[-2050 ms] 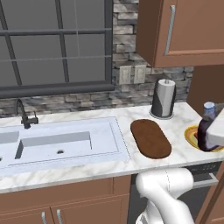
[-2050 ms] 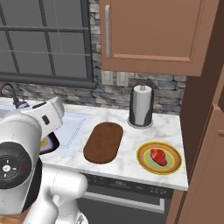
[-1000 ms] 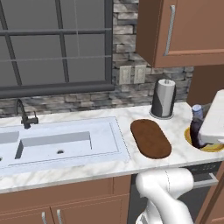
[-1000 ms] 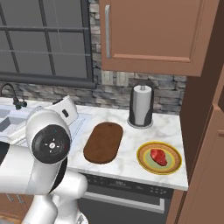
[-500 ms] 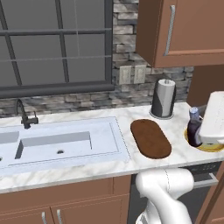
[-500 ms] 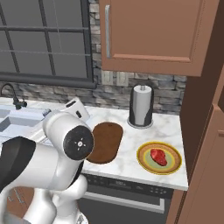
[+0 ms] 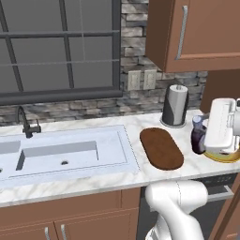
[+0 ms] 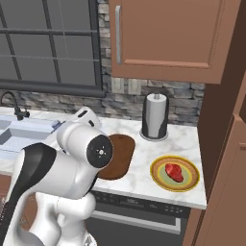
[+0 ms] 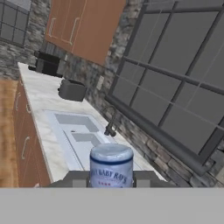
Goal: Pick the steak from the plate and place it on the cutting board. Then pick the condiment bottle from the cabinet and place it next to the cutting board.
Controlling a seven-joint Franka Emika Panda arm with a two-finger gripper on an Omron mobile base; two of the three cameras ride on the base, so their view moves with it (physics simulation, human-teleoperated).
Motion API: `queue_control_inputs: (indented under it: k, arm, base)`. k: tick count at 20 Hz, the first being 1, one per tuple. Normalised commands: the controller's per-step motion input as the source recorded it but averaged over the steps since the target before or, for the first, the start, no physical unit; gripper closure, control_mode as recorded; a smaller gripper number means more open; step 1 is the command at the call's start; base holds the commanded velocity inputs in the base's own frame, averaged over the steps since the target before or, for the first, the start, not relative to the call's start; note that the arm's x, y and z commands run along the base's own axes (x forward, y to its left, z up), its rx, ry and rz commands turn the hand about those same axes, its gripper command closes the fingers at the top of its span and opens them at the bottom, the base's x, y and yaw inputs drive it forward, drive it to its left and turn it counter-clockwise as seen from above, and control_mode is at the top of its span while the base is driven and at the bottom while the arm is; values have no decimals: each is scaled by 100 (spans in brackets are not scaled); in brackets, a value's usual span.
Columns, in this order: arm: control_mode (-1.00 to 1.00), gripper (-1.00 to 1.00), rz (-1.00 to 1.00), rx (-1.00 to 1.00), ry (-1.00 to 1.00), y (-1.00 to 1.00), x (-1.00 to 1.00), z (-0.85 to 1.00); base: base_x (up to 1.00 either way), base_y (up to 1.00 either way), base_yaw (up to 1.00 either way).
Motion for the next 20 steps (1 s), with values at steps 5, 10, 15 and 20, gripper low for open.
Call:
queue_control_inputs:
  k: [5, 10, 15, 20]
  arm:
    - [-100, 100, -5, 0, -11, 5, 29, -49]
    - [-100, 100, -9, 0, -8, 0, 31, -52]
    - [-100, 100, -10, 2, -5, 7, 28, -46]
    - [-100, 100, -9, 3, -4, 2, 29, -40]
  base:
    - [0, 0, 0]
    - [0, 0, 0]
    - [0, 0, 0]
    - [0, 0, 0]
